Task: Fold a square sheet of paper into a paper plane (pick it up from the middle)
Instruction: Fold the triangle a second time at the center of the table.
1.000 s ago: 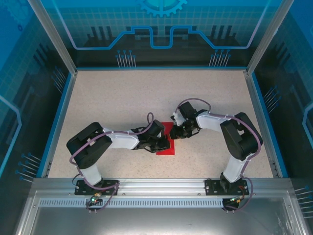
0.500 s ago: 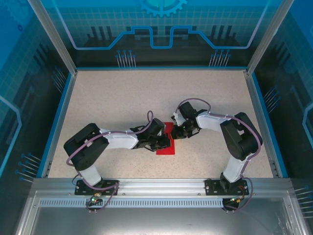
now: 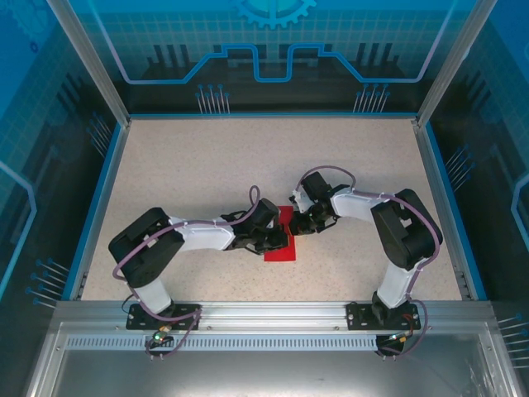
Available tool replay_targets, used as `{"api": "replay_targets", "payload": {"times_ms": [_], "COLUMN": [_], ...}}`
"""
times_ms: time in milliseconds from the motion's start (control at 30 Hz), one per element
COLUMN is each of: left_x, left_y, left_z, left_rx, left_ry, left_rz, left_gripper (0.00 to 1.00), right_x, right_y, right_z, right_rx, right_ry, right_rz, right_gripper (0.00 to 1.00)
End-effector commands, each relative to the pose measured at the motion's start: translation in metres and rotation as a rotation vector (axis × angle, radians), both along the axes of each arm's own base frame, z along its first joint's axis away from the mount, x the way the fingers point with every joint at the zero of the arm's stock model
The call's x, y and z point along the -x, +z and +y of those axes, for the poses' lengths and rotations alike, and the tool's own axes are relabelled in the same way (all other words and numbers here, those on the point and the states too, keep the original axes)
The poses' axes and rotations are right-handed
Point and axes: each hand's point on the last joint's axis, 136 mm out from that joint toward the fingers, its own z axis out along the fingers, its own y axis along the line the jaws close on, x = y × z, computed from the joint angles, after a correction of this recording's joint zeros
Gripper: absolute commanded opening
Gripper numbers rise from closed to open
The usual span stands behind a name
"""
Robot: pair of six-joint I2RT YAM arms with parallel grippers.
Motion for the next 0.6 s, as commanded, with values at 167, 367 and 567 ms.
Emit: {"api": "replay_targets", "payload": {"times_ms": [167,367,567], "left_x": [-0.002,-0.001,0.001], "left_y": [-0.010,-0.014,-0.020], "left_z": [0.000,0.000,0.002], "left_rx": [-0.041,-0.048,-0.059], "left_ry": [-0.014,-0.015,-0.012], "left_rz": [-0.002,0.006,0.019], "left_gripper": [0.03,0.02,0.02], "right_x": [-0.004,-0.005,-0.004], "right_y": [-0.009,-0.009,-0.010], "right_z": [-0.007,-0.008,-0.009], "right_rx": [0.054,0.055,0.064], "right_ry": [-0.012,-0.013,-0.014], "right_rz": [0.009,0.008,0.009], "right_gripper": [0.07,0.07,0.07]}}
